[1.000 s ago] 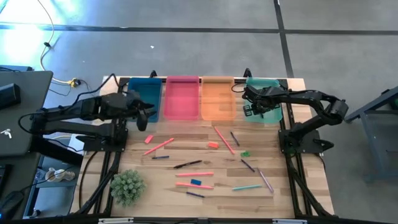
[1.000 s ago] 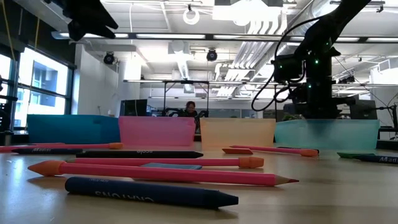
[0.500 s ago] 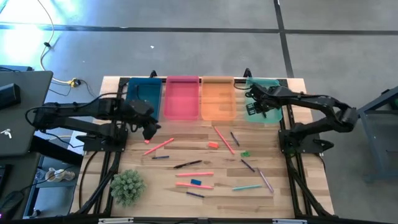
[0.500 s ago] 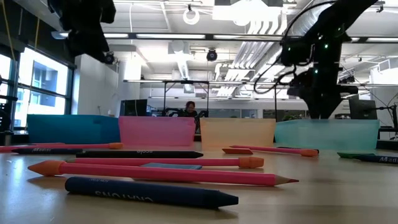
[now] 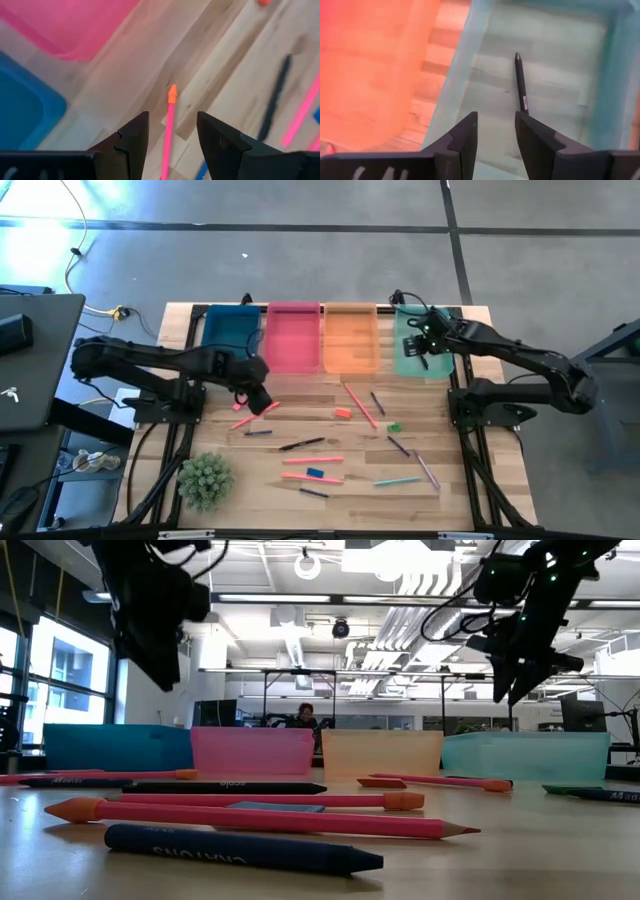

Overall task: Sort crayons/erasers/pens/pencils in bins
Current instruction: Put the top left pink pencil into the blue bin

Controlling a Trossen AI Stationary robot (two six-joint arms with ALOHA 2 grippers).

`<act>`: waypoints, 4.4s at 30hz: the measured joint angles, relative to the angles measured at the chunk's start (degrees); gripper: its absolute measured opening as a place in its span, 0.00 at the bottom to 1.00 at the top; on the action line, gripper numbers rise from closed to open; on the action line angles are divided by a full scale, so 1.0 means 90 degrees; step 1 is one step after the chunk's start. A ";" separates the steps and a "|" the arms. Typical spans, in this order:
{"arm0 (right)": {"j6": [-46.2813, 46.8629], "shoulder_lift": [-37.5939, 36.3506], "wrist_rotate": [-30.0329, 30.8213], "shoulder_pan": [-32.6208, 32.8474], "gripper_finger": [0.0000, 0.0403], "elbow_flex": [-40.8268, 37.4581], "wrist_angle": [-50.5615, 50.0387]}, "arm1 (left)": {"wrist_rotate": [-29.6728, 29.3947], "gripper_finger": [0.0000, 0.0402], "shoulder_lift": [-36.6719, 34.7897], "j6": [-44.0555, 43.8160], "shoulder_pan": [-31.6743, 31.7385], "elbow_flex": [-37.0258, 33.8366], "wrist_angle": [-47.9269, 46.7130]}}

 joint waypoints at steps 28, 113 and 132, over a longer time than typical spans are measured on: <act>-0.0011 -0.0167 0.0288 -0.0002 0.31 0.0000 -0.0005 | -0.0025 0.38 0.1951 -0.0811 -0.0049 -0.0002 0.1089; -0.1922 -0.1014 0.0045 0.1088 0.31 0.0005 0.0845 | -0.1685 0.05 -0.0315 0.0485 0.2798 0.1722 -0.0385; -0.0927 -0.1014 0.0287 0.1088 0.31 0.0005 0.1314 | -0.0470 0.05 0.0761 0.2339 0.5331 0.0951 0.0429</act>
